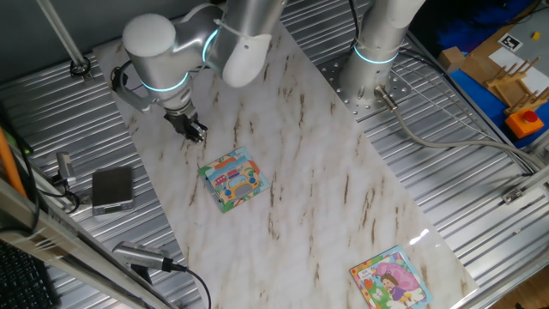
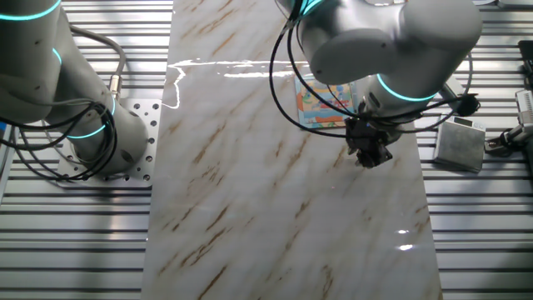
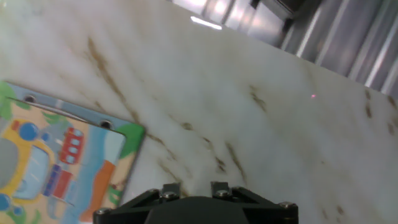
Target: Assemble one piece of a puzzle
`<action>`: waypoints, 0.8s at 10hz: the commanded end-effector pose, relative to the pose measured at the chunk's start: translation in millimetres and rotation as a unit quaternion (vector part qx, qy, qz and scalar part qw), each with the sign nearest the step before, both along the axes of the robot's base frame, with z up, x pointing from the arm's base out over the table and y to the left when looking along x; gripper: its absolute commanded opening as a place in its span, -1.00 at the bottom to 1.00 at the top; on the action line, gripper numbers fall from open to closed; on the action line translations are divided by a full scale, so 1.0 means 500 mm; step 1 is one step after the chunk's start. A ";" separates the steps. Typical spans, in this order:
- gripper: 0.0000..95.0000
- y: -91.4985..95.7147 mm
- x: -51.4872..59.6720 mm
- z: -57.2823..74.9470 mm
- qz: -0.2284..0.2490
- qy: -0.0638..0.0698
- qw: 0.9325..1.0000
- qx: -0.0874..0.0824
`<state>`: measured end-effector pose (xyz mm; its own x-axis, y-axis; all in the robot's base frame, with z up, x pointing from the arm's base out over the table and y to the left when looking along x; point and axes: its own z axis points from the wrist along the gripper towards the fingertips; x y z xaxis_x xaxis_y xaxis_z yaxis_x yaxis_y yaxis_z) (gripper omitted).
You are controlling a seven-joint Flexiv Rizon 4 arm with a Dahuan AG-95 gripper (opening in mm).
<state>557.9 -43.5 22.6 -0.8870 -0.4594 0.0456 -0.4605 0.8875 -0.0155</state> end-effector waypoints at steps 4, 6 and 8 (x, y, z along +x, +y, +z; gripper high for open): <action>0.20 0.009 0.000 -0.001 -0.005 0.009 1.000 0.015; -0.20 0.009 0.000 -0.001 -0.018 0.010 1.000 0.004; -0.20 -0.025 0.011 0.009 -0.040 0.009 0.999 -0.002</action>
